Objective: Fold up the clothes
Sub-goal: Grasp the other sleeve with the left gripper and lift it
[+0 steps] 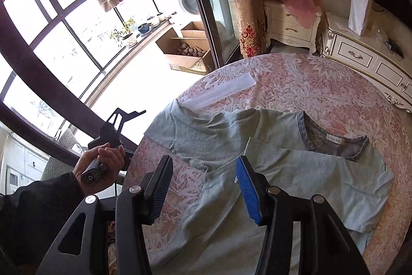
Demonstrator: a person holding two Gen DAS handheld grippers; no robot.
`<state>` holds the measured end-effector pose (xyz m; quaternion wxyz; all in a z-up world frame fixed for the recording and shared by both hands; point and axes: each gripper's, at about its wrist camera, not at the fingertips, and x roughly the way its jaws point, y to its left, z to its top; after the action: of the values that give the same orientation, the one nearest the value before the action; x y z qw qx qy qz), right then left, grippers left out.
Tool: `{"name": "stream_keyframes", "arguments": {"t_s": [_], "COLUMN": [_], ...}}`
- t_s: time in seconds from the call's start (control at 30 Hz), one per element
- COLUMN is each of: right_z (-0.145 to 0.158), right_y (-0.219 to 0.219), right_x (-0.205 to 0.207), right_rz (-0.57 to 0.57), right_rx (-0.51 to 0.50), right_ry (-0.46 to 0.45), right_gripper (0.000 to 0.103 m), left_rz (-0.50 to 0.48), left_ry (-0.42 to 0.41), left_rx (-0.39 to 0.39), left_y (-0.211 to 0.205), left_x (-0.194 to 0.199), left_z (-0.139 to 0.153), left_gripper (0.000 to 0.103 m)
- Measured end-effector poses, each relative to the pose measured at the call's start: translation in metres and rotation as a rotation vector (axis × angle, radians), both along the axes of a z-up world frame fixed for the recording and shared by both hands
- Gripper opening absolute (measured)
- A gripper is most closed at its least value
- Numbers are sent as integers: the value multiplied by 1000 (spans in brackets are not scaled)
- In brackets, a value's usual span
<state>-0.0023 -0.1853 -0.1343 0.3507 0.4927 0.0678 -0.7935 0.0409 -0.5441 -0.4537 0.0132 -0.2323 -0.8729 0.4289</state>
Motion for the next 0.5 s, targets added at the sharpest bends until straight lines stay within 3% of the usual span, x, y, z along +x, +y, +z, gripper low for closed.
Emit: {"name": "stream_keyframes", "arguments": {"t_s": [0.1, 0.17, 0.23, 0.37, 0.5], "right_z": [-4, -6, -6, -6, -4], "right_y": [-8, -12, -13, -10, -3], "right_x": [5, 8, 10, 12, 10], "right_rz": [20, 28, 32, 28, 11], "right_rx": [13, 24, 24, 26, 16], "right_ry": [-11, -18, -23, -27, -35], "right_gripper": [52, 52, 52, 52, 52], "left_rz": [-9, -32, -55, -61, -59], "left_ry": [10, -6, -22, -27, -33], "left_rx": [-7, -40, -57, -93, -214], "left_y": [-1, -2, -3, -8, -15], "left_x": [-7, -11, -13, -14, -15], "left_z": [-1, 1, 1, 3, 16], "left_gripper": [87, 49, 24, 10, 3]}}
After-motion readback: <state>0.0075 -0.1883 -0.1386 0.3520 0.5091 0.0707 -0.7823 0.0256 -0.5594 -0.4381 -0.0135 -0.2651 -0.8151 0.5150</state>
